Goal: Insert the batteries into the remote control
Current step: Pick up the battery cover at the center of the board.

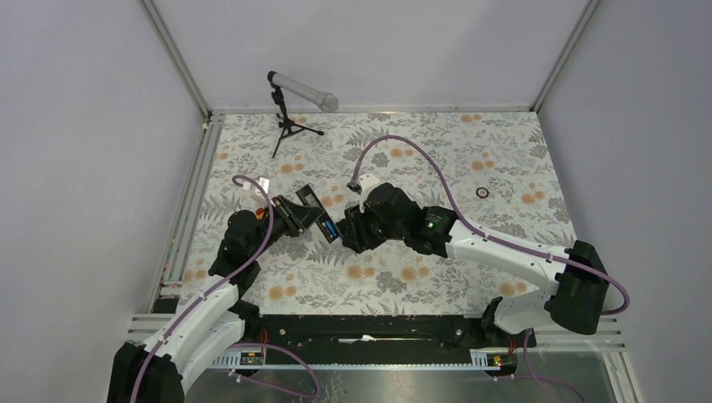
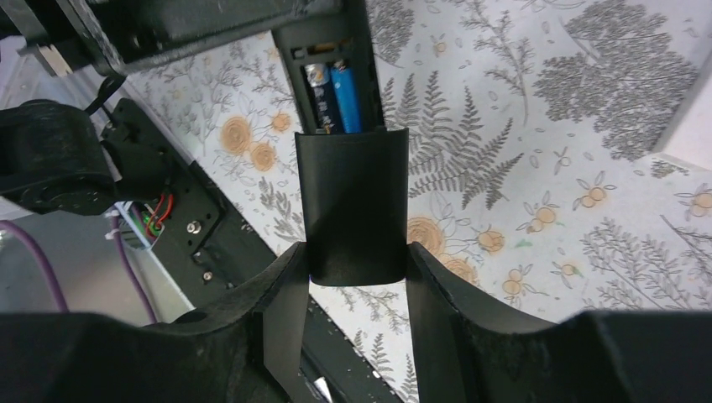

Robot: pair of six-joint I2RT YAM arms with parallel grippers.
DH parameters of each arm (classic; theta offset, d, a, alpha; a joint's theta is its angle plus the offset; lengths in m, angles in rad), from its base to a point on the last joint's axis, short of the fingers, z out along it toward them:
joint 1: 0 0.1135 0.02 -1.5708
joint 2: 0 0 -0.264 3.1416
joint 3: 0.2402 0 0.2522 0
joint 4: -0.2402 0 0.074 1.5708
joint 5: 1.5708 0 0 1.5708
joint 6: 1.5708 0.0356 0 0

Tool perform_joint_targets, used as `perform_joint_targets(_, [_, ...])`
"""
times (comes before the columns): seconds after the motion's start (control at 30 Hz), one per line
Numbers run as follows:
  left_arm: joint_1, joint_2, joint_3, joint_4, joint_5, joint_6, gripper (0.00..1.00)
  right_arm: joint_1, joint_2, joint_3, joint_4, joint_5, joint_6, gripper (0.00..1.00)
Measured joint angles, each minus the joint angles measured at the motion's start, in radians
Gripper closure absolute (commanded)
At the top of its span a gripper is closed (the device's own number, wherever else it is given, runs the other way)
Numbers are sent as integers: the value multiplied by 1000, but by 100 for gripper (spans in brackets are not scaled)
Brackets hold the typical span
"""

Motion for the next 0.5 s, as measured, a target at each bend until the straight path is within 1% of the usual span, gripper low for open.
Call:
perform_joint_targets(0.2, [-8,0,35,17,-2,-8,100,25,32,40,-18,-14,22,67])
perform_joint_targets(0.5, [-14,5,52,-18,-7,-52,100,42,102,133,-53,33,26,67])
